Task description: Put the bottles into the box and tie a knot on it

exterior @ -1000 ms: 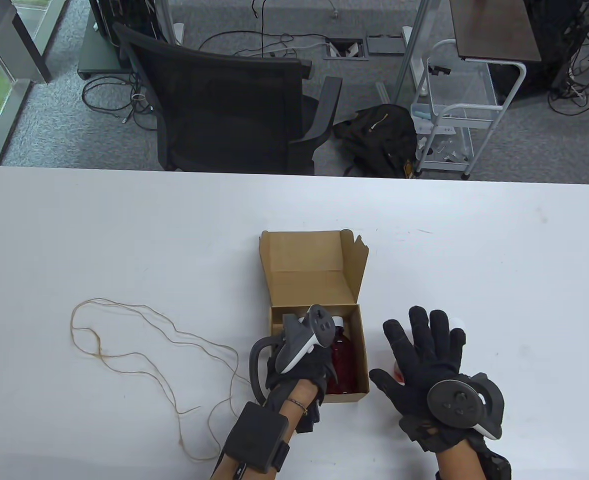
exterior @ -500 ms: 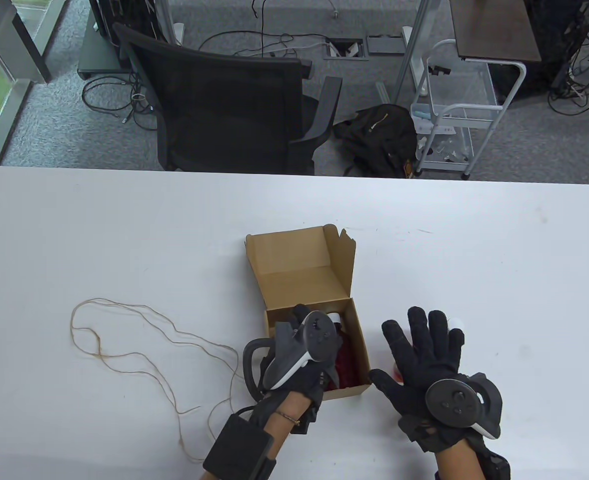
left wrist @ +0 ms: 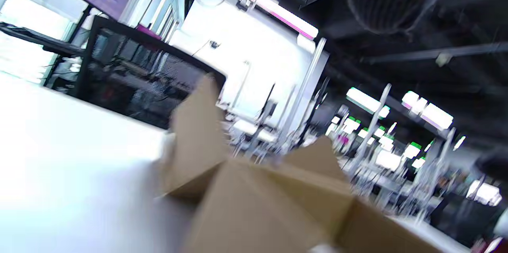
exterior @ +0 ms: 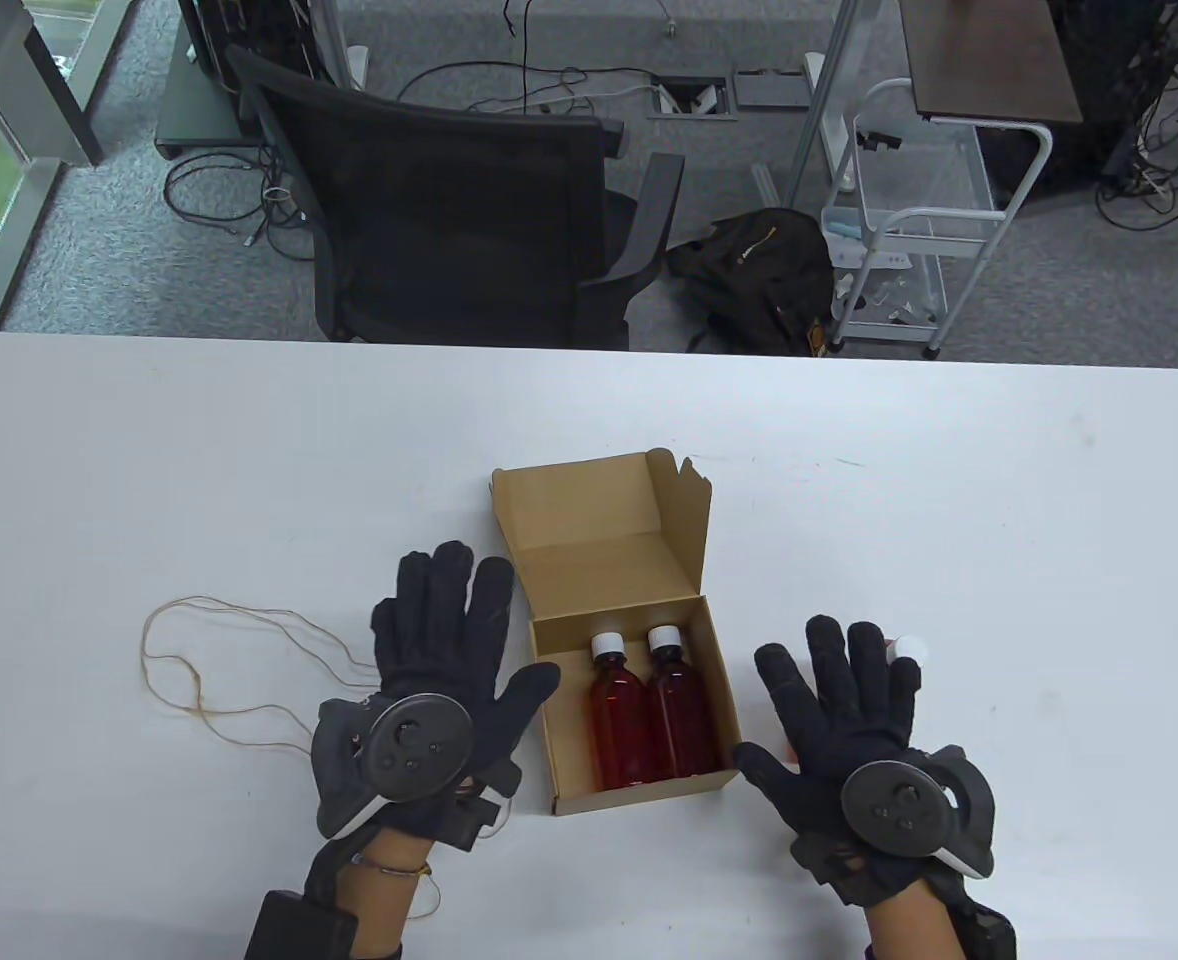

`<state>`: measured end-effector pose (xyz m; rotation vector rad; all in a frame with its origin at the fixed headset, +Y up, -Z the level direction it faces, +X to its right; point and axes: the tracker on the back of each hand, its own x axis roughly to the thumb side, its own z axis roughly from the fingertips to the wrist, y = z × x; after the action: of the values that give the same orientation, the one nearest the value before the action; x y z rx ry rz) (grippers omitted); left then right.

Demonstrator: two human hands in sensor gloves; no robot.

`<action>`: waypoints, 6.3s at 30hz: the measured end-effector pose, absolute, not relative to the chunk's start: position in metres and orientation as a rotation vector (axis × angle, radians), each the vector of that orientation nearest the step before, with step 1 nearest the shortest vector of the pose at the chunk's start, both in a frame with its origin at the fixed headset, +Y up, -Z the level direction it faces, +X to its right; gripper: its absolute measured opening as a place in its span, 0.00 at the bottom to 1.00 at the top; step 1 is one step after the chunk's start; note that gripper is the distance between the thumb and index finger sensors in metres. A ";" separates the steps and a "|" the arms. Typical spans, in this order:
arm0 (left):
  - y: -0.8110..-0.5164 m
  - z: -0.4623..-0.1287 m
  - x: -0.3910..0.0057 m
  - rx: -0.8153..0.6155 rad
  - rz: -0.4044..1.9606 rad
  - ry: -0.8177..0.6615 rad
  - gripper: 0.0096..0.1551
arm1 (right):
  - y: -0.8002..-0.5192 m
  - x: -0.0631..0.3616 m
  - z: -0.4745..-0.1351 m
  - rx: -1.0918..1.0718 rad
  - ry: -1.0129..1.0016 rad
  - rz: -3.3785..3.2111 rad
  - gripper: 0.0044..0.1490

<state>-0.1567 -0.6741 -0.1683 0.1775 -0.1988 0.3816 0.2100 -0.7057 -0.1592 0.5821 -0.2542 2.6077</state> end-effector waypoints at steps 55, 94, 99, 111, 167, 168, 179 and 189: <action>-0.753 -0.167 -0.170 -0.049 0.346 -0.180 0.59 | -0.775 0.307 -0.191 -0.258 -0.356 1.927 0.49; -0.750 -0.170 -0.172 -0.063 0.369 -0.176 0.59 | -0.622 0.080 -0.201 0.260 0.014 2.411 0.55; -0.749 -0.169 -0.175 -0.056 0.383 -0.173 0.59 | -0.653 0.066 -0.221 0.126 0.189 2.531 0.56; -0.750 -0.172 -0.174 -0.068 0.392 -0.176 0.59 | -0.699 0.056 -0.234 0.079 0.447 2.617 0.48; -0.752 -0.166 -0.170 -0.081 0.357 -0.189 0.59 | -0.751 0.267 -0.184 0.031 0.142 1.880 0.53; -0.752 -0.166 -0.170 -0.080 0.357 -0.190 0.58 | -0.751 0.268 -0.184 0.018 0.155 1.903 0.53; -0.752 -0.166 -0.169 -0.092 0.360 -0.193 0.58 | -0.763 0.262 -0.182 -0.008 0.164 2.152 0.57; -0.753 -0.167 -0.169 -0.095 0.363 -0.189 0.59 | -0.692 0.222 -0.194 0.142 -0.194 2.424 0.57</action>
<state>-0.1692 -0.7530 -0.1672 -0.0946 -0.1885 0.3629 0.2219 -0.6920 -0.1941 0.1424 -0.1937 2.4237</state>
